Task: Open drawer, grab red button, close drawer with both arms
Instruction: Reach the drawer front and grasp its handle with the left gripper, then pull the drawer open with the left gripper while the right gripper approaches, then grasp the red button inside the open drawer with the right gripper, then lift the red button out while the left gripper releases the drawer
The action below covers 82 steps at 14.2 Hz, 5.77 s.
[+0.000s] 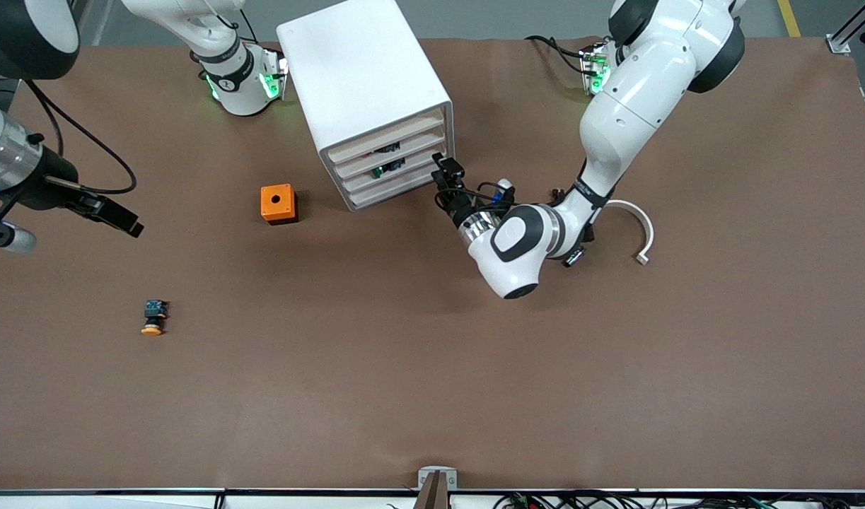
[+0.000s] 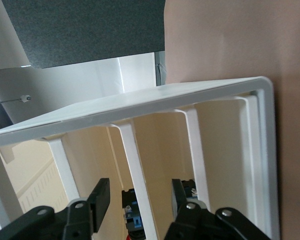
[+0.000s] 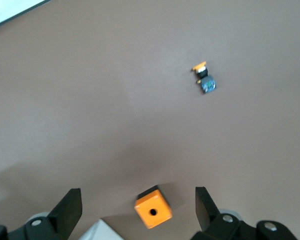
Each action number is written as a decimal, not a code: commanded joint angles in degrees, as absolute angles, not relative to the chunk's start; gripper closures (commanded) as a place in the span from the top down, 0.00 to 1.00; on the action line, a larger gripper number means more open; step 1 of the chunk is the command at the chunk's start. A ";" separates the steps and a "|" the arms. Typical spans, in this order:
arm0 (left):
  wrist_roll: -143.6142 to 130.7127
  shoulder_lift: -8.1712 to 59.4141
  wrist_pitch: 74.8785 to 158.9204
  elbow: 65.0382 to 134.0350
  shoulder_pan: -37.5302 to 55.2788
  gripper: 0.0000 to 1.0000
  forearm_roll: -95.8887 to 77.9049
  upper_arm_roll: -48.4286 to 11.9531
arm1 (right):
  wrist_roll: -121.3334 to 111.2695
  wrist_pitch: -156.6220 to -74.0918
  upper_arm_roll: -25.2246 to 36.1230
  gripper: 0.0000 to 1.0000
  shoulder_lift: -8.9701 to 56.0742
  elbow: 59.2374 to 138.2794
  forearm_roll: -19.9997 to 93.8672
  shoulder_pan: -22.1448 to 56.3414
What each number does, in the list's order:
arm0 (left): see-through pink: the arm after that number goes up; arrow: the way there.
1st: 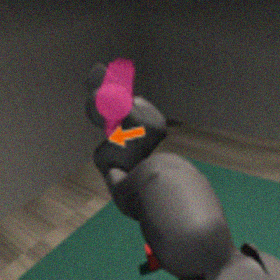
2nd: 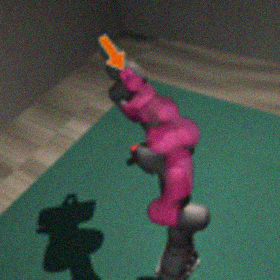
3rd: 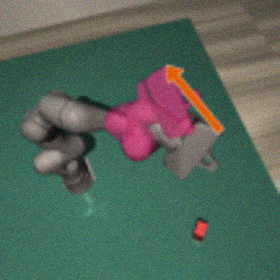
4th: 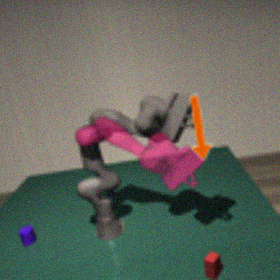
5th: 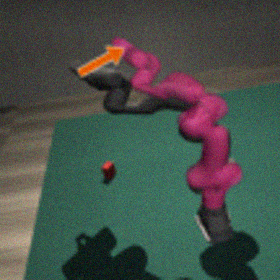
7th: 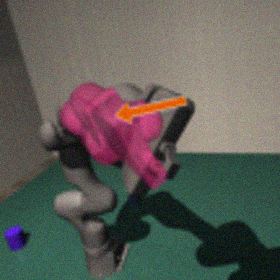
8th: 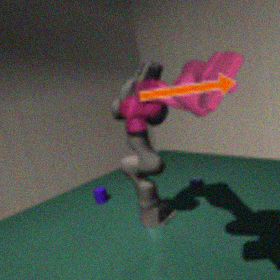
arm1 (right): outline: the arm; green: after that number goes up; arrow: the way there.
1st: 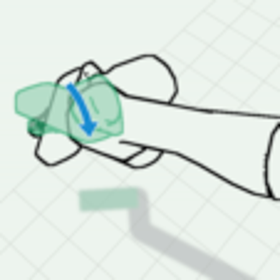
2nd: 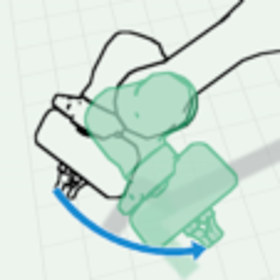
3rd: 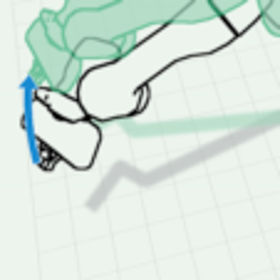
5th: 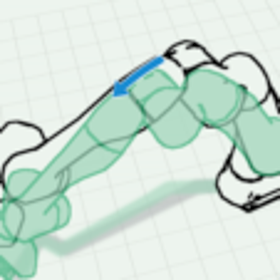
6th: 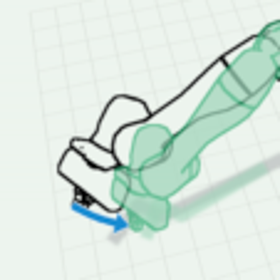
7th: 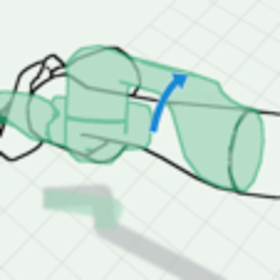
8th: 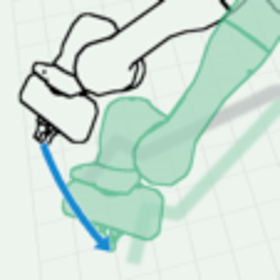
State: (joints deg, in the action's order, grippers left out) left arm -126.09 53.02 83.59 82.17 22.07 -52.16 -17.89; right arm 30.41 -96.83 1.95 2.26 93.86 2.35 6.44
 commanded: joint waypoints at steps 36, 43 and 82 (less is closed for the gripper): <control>-130.08 54.32 84.20 80.78 14.95 0.13 -54.84 -17.40 | 97.46 -106.61 2.29 1.00 8.87 95.45 1.95 38.66; -129.99 54.05 84.20 80.77 14.33 0.17 -54.67 -17.40 | 105.55 -113.46 2.29 1.00 17.13 95.45 -0.87 45.35; -58.01 38.23 103.00 72.77 15.46 1.00 -3.87 -18.11 | 76.59 -113.47 2.46 0.00 16.79 96.94 -1.76 37.37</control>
State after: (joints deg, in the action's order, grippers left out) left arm -58.59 39.06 100.23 71.11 14.13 -6.34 -18.36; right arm 83.42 -114.98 3.32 18.34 96.47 -2.11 40.85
